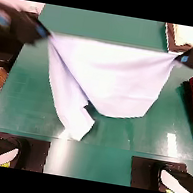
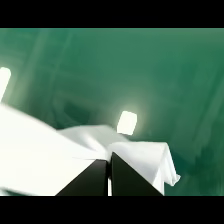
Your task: Fold the shirts.
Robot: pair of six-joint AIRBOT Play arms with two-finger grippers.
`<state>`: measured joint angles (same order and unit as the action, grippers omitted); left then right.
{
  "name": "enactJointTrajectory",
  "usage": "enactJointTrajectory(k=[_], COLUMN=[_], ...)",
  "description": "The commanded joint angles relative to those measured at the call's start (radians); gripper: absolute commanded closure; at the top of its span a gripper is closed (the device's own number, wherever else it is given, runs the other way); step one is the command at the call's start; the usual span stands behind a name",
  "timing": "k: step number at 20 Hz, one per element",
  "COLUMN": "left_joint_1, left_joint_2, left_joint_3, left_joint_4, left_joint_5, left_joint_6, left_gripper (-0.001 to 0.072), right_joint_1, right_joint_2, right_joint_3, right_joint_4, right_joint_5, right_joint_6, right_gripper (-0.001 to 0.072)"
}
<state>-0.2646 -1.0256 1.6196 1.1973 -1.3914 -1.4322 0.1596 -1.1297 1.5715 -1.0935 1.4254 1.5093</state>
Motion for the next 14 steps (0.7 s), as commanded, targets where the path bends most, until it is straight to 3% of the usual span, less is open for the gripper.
enactJointTrajectory(k=[1, 4, 9, 11, 12, 13, 14], left_joint_1=[-0.083, -0.115, -0.113, -0.102, -0.081, -0.05, -0.013], left_joint_2=[-0.013, -0.02, -0.103, -0.123, -0.125, -0.125, -0.125], left_joint_3=[-0.284, -0.489, -0.499, -0.494, -0.482, -0.463, -0.439], left_joint_4=[0.024, 0.03, 0.1, 0.109, 0.109, 0.108, 0.105], left_joint_5=[0.024, 0.275, 0.645, 0.726, 0.722, 0.698, 0.657], left_joint_6=[0.0, 0.0, -0.004, -0.017, -0.047, -0.087, -0.116], left_gripper=[0.0682, 0.0681, 0.0681, 0.0679, 0.0675, 0.0469, 0.0238], right_joint_1=[0.009, -0.025, -0.037, -0.037, -0.037, -0.036, -0.036], right_joint_2=[-0.047, -0.047, -0.05, -0.08, -0.104, -0.131, -0.161], right_joint_3=[-0.131, -0.229, -0.245, -0.218, -0.186, -0.151, -0.109], right_joint_4=[-0.133, -0.13, -0.131, -0.13, -0.13, -0.129, -0.129], right_joint_5=[-0.031, -0.133, -0.293, -0.311, -0.286, -0.254, -0.214], right_joint_6=[0.016, 0.021, 0.02, 0.02, 0.02, 0.02, 0.019], right_gripper=[0.0699, 0.0699, 0.0697, 0.0691, 0.0555, 0.0364, 0.0291])
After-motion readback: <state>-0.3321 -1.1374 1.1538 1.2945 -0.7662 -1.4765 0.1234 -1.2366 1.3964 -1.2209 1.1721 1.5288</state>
